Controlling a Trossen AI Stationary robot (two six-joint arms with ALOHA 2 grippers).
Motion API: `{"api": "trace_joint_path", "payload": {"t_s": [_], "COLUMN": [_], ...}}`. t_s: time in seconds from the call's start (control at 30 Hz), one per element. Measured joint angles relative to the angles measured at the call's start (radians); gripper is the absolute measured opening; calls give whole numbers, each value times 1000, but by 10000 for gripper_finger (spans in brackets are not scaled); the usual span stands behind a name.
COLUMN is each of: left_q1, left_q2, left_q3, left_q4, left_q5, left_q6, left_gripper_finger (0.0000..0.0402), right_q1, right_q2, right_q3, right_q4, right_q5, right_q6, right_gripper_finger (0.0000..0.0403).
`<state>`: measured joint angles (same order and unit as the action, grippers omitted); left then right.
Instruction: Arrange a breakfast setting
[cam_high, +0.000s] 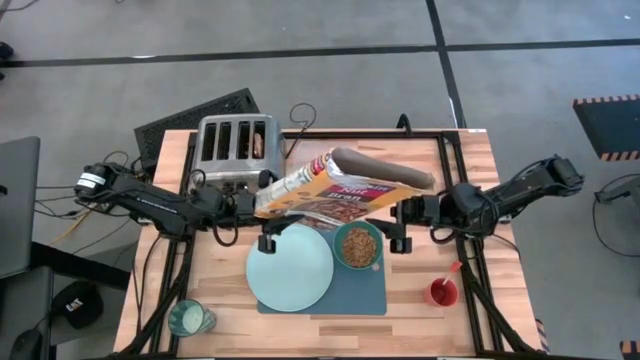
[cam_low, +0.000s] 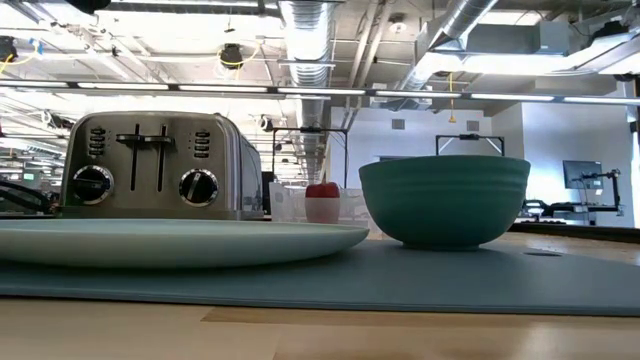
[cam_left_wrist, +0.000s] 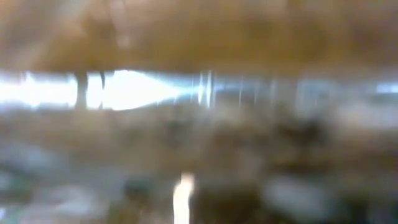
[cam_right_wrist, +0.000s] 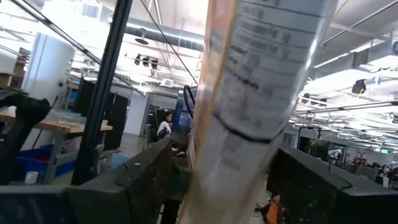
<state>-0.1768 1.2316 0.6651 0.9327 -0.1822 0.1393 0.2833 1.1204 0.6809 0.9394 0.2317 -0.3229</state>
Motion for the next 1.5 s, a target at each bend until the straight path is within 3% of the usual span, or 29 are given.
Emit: {"api": "trace_joint_path", "payload": {"t_s": [0.23,0.53,0.77,0.97,1.23,1.5], "left_q1": [0,0,1,2,1,-1], "left_q2": [0,-2,-12,-105,-225,-218], "left_q3": [0,0,0,0,0,0], "left_q4": [-43,-81,-126,-397,-811,-972], "left_q5": [-9,-29,-59,-198,-381,-424], "left_q6": [-6,-73,-105,-150,-373,-494], "left_gripper_finger": [145,175,238,298,306,307], "right_q1": [-6,-11,-8,-8,-11,-11], "right_q2": [35,54,11,-84,-225,-319], "right_q3": [36,46,46,46,45,46], "right_q4": [-1,-1,-73,-254,-525,-785], "right_q5": [0,5,48,158,367,645], "right_q6": [-2,-54,-105,-104,-72,1], "right_gripper_finger": [230,70,69,69,69,69]}}
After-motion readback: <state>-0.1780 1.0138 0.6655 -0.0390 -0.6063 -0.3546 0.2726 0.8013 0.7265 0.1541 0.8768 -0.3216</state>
